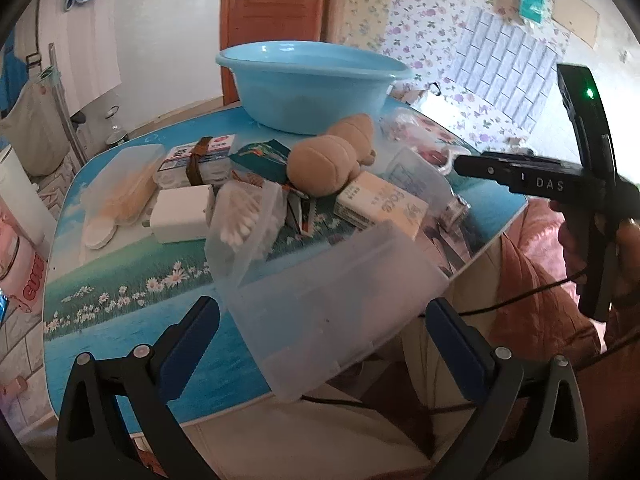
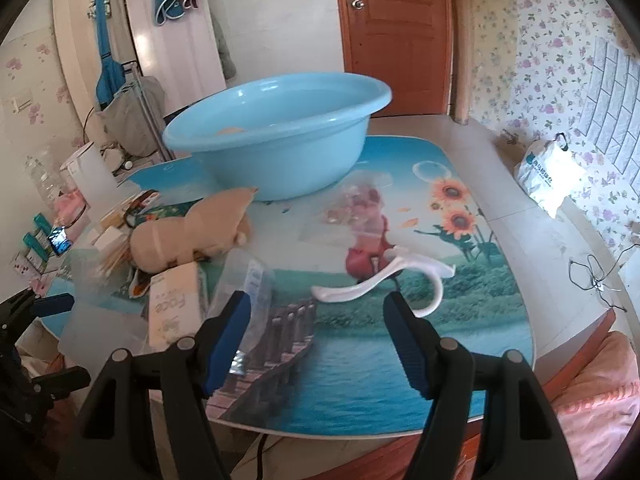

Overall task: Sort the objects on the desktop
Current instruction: 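Move left tool to the clear plastic box while right approaches the clear bottle, then grasp the clear bottle by its silver cap with right tool while left grasps the clear box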

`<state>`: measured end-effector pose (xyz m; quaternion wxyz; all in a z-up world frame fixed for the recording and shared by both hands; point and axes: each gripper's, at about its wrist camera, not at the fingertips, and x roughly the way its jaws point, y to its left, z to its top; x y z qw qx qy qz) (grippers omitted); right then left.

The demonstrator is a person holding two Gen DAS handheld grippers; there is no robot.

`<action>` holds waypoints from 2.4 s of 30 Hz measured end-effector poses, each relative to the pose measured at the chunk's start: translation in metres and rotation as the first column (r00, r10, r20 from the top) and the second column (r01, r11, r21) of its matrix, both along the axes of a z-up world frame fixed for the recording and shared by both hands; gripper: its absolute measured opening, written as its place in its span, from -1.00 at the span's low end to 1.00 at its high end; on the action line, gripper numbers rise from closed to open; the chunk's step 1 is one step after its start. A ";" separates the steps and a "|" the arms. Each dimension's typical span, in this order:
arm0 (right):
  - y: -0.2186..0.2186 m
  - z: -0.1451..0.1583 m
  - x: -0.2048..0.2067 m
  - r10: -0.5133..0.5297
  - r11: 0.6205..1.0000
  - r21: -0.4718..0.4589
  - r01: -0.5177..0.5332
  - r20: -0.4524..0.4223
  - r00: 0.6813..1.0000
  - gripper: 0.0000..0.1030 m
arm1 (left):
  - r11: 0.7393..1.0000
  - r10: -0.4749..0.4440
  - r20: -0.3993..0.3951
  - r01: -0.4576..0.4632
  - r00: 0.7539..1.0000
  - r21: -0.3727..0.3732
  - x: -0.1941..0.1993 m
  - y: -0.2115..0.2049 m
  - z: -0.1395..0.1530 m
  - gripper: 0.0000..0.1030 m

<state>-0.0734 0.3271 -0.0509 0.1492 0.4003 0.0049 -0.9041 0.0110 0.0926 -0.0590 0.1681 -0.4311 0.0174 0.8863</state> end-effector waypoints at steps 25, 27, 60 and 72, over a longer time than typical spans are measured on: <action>-0.029 -0.011 0.017 0.147 0.988 0.049 -0.149 0.043 0.988 0.33 | 0.990 -0.134 -0.010 0.133 0.991 -0.045 -0.018 0.019 -0.012 1.00; -0.032 -0.011 0.019 0.162 0.985 0.052 -0.164 0.041 0.986 0.34 | 0.990 -0.137 -0.006 0.137 0.990 -0.024 -0.016 0.015 -0.010 0.93; -0.023 -0.017 0.018 0.166 0.983 0.070 -0.170 0.062 0.984 -0.34 | 0.986 -0.160 0.017 0.160 0.987 -0.040 -0.018 0.027 -0.010 0.21; -0.036 -0.031 0.007 0.152 0.981 0.115 -0.157 0.046 0.987 -0.26 | 0.996 -0.089 -0.067 0.090 0.994 0.016 -0.011 0.005 0.025 0.21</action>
